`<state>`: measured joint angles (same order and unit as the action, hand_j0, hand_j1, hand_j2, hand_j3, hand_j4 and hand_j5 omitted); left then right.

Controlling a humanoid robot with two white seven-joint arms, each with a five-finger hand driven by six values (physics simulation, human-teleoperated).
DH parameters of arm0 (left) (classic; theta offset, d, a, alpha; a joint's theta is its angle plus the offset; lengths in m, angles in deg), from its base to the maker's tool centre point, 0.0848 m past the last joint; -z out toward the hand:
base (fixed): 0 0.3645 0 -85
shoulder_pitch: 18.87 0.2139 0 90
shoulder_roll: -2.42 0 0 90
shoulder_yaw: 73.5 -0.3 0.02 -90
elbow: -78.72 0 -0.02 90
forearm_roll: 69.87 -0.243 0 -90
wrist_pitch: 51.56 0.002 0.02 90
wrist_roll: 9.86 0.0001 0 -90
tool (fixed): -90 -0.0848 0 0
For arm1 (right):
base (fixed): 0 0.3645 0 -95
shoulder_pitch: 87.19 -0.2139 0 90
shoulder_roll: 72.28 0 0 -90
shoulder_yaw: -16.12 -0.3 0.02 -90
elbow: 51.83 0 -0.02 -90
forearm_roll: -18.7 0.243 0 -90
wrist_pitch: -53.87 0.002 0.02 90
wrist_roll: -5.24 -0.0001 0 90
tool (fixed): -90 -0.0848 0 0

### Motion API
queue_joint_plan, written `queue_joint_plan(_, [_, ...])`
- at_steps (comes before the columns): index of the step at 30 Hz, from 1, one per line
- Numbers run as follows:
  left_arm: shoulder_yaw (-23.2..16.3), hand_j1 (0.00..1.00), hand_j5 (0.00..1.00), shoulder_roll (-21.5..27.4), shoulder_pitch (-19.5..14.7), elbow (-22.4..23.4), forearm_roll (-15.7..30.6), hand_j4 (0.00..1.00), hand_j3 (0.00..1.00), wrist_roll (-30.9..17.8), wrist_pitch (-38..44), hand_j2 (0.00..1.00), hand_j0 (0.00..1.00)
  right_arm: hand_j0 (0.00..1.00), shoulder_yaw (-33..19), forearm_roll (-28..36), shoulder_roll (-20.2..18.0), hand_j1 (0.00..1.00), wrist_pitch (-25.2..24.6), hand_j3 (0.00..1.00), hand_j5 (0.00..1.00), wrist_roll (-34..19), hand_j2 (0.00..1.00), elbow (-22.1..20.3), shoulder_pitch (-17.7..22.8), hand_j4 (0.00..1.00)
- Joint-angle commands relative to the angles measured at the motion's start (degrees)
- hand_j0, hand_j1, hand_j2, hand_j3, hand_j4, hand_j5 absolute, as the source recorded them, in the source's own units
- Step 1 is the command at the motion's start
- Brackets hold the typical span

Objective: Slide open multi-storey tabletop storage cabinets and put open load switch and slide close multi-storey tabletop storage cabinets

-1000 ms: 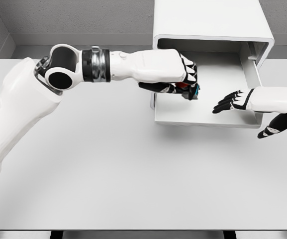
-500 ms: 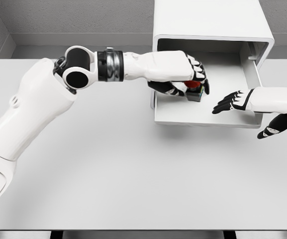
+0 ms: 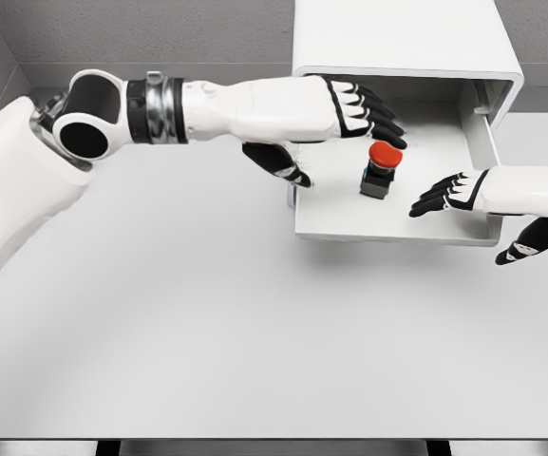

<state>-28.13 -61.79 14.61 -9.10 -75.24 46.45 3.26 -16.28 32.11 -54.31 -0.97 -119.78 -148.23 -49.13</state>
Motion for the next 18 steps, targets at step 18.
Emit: queue_joint_plan(18, [0.86, 1.0, 1.0, 20.97, 3.69, -13.16, 16.01, 1.0, 1.0, 0.11, 0.18, 1.0, 1.0, 1.0, -0.12, -2.33, 4.09, 1.0, -0.16, 1.0, 1.0, 0.02, 1.0, 0.43, 0.61, 1.0])
